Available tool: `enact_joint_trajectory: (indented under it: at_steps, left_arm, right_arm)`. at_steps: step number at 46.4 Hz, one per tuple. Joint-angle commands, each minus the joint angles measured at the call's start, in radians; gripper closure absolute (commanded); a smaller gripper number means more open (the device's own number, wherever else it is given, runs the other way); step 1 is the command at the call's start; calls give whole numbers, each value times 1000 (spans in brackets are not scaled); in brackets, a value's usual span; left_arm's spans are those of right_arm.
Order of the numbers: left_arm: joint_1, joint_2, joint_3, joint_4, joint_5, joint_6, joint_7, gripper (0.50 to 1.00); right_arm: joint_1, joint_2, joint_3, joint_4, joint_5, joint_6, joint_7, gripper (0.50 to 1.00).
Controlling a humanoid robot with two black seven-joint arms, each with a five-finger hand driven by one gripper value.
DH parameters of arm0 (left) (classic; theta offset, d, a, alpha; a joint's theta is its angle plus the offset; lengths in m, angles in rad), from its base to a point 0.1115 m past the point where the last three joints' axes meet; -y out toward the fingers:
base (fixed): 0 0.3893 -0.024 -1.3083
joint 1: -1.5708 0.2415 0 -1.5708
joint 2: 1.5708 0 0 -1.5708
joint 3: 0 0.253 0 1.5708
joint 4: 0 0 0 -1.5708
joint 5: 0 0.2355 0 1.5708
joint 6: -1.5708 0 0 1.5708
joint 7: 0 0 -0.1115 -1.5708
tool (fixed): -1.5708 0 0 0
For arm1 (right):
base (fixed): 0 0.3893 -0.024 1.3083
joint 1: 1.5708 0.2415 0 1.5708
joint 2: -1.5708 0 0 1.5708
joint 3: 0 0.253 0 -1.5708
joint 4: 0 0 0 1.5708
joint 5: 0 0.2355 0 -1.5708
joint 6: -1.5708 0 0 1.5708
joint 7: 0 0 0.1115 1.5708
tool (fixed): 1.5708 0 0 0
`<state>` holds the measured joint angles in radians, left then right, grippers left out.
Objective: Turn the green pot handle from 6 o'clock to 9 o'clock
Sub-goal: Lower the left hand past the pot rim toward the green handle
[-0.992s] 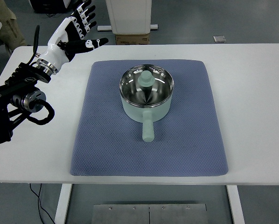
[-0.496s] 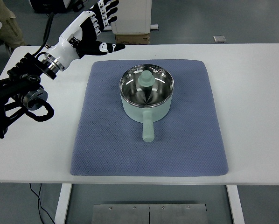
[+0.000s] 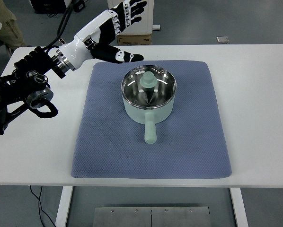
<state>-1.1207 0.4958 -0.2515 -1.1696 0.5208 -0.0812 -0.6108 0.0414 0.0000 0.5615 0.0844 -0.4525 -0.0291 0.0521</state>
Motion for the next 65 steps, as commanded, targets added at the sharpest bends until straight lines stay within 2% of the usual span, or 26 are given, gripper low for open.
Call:
enact_joint_trajectory:
  at_steps: [1,14,20,29,51,65]
  left_arm:
    - [-11,0,0,-13,31,-2,0,500]
    - [-28,18,1,-64,130,-29,0,500]
    - [-36,23,3,-85,185,-74,0,500]
    - [-57,44,9,-119,246,-94,0,500]
    - [-71,136,12,-166,398,-238,0,500]
    - [-71,138,31,-208,442,-244,0,500]
  right_arm:
    - [0,0,0,0,0,0,0,500]
    - [0,0,0,0,0,0,0,500]
    - [0,0,0,0,0,0,0,500]
    - [0,0,0,0,0,0,0,500]
    - [0,0,0,0,0,0,0,500]
    - [0,0,0,0,0,0,0,500]
